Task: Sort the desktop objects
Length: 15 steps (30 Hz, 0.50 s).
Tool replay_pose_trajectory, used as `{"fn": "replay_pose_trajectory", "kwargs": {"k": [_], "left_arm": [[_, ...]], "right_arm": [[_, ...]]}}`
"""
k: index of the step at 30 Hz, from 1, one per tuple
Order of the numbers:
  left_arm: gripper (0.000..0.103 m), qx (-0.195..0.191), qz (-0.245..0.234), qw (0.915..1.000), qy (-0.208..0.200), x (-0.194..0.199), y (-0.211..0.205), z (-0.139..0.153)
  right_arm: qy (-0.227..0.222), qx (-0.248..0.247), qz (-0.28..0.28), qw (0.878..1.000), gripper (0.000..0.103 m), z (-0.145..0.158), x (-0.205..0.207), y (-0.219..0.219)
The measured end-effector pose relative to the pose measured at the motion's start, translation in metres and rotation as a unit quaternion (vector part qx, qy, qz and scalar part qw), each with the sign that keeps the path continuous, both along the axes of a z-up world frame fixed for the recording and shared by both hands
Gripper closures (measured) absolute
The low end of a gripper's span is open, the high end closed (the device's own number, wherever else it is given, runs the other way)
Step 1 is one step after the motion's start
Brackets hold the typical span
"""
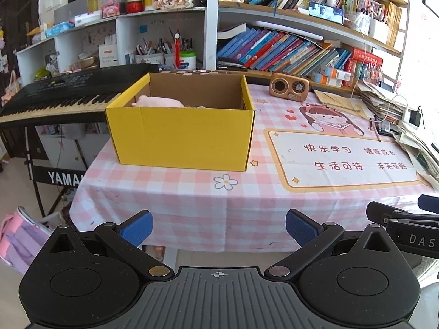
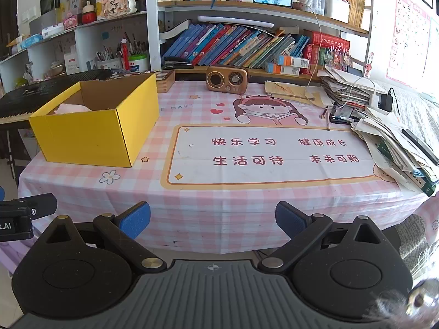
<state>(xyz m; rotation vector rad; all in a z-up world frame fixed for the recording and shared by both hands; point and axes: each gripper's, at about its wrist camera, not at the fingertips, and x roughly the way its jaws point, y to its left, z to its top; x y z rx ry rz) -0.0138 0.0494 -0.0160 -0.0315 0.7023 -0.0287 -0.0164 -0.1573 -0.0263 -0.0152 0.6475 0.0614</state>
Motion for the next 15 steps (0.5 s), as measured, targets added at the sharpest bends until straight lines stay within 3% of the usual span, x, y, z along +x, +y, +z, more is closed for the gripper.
{"fn": "replay_pose_trajectory", "kwargs": {"k": [15], "left_arm": [[0.000, -0.006, -0.005, 0.9999, 0.013, 0.0044, 0.0023, -0.0034]], "right_arm": [[0.007, -0.003, 0.004, 1.000, 0.005, -0.0037, 0.0050, 0.0027]]}}
